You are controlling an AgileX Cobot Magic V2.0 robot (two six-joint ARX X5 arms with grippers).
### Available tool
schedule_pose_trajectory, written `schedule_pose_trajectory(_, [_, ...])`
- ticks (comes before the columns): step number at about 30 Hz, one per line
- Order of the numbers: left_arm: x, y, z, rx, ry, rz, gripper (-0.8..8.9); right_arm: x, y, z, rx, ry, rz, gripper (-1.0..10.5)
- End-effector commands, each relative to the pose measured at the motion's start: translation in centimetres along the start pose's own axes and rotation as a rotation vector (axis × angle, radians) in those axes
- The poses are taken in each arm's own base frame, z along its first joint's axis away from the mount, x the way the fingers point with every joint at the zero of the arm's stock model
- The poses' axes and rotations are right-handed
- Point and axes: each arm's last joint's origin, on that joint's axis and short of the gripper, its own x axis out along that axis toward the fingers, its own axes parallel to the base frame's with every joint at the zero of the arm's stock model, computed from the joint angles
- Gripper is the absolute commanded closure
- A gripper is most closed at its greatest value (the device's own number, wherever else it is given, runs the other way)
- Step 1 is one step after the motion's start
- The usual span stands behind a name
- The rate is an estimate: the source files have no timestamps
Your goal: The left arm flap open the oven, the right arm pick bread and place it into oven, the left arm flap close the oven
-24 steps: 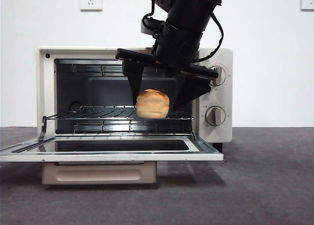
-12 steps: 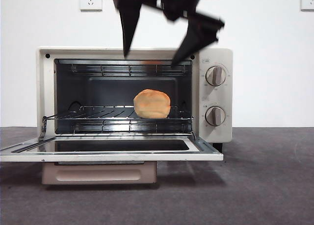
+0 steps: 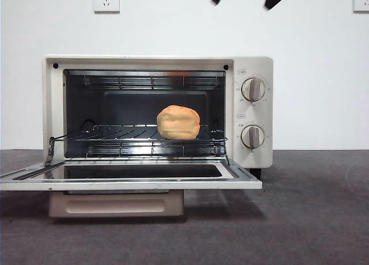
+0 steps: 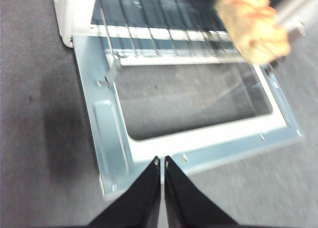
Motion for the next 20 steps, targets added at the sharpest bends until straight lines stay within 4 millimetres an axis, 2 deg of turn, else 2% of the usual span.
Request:
schedule_pose_trajectory(1, [1.0, 0.2, 0.9, -0.035, -0.027, 0.004, 7.99, -0.9, -0.2, -0.3, -0.023, -0.009, 0.003, 4.9])
schedule_pose_trajectory(8, [4.3, 1.6, 1.6, -0.065, 0.017, 0.131, 7.98, -1.8, -1.0, -2.5, -0.025, 0.002, -0.002, 4.9])
schedule_pose_trajectory(14, [6.1, 3.3, 1.9, -0.097, 0.043, 0.208, 7.98, -2.1, -1.6, -4.7, -0.025, 0.016, -0.001, 4.9])
schedule_pose_trajectory(20, [8.0, 5.1, 1.6, -0.136, 0.114, 0.229, 7.99, -3.0, -2.2, -5.7, -0.020, 0.011, 0.000, 4.9])
